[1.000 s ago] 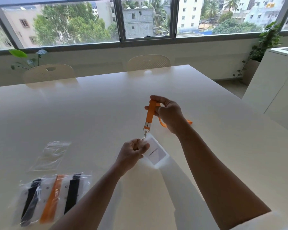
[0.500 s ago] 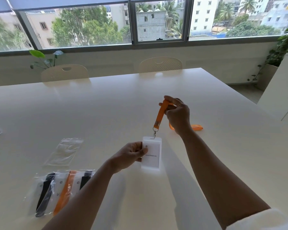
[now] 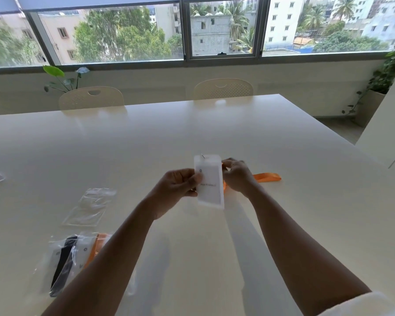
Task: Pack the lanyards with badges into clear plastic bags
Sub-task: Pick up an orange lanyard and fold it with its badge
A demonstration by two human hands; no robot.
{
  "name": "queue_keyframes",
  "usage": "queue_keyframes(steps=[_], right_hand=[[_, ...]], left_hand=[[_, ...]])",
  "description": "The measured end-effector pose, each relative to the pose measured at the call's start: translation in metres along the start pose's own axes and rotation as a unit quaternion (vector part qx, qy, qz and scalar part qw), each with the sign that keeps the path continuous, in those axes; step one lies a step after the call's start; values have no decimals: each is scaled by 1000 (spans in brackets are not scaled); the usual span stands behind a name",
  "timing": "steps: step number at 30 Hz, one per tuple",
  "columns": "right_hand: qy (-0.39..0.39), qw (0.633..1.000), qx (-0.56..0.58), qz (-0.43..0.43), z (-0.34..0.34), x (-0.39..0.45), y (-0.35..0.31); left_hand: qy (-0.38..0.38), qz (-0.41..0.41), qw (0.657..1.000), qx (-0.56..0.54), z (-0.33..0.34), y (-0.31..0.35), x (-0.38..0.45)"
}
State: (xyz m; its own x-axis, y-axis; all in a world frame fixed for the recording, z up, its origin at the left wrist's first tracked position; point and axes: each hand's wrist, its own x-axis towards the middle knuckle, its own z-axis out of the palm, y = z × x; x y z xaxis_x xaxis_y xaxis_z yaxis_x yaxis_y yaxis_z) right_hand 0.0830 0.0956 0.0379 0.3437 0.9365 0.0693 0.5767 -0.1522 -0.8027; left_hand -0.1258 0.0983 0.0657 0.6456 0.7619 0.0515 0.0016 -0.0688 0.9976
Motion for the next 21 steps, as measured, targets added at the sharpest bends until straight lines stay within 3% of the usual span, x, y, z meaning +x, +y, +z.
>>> queue_keyframes(steps=[3,7,14,21], right_hand=[[-108,992,45,39,10,-12,-3],[-192,979,66,-1,14,-25,-14],[-299,944,128,-49,-3,-31,-33],[-326,881,337,-60,-13,-31,-46]], left_hand=[[65,33,997,-31,-3,13,14],[133,59,989,-15,-9,24,30],[296,54,947,112,-32,21,59],[316,93,891,313,-30,12,58]])
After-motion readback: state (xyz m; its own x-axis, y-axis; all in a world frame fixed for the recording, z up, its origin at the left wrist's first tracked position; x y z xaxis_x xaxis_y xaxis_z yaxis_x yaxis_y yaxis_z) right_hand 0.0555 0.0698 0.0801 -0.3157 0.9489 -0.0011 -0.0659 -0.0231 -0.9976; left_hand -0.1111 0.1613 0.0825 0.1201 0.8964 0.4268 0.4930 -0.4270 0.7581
